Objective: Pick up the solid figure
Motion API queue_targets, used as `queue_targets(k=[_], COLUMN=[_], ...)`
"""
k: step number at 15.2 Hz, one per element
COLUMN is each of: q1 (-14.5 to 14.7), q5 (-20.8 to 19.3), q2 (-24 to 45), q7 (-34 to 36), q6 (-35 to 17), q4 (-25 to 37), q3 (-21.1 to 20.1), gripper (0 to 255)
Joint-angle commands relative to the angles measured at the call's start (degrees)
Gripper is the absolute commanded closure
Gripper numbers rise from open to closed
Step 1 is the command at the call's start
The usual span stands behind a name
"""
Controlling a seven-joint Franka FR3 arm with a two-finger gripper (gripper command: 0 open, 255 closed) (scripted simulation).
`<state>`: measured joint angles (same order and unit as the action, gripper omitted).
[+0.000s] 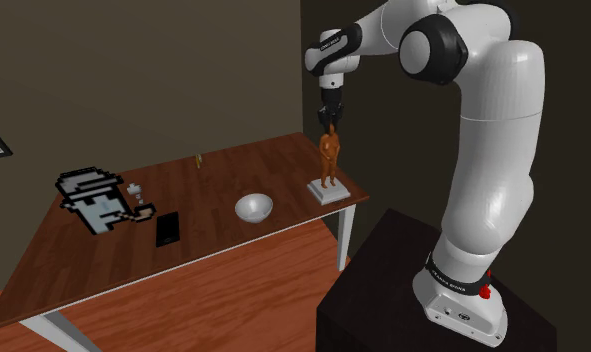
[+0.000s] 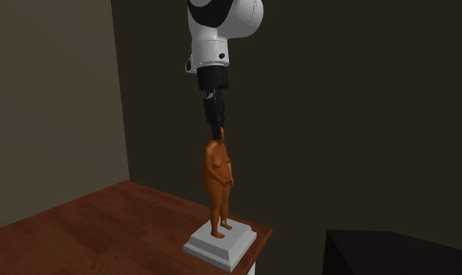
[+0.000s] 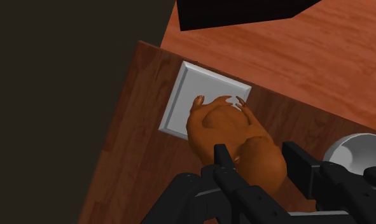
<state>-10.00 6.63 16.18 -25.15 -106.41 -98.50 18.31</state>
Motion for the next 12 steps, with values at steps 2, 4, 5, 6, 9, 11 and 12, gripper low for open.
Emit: queue_targets(k=[2,4,5,6,9,11,12], q1=[0.00,0.00,-0.01,-0.02,-0.05,-0.07,-0.08], q5=[-0.26,-0.40,-0.46,-0.52,-0.66,-0.70,-0.70], q2=[-0.68,-1.00,-1.14,-1.27,-1.59,-1.69,-1.68], q7=[0.18,0.30,0.36,0.41,0.56,0.61,0.61], q6=[2.09,3.51,4.22,4.95,7.14,7.98,7.99], q4=[1.53,2.65,3.23,3.83,5.73,6.49,6.49], q3=[0.10,0.14,0.16,0.18,0.24,0.26,0.26], gripper=[255,255,255,255,255,255,255])
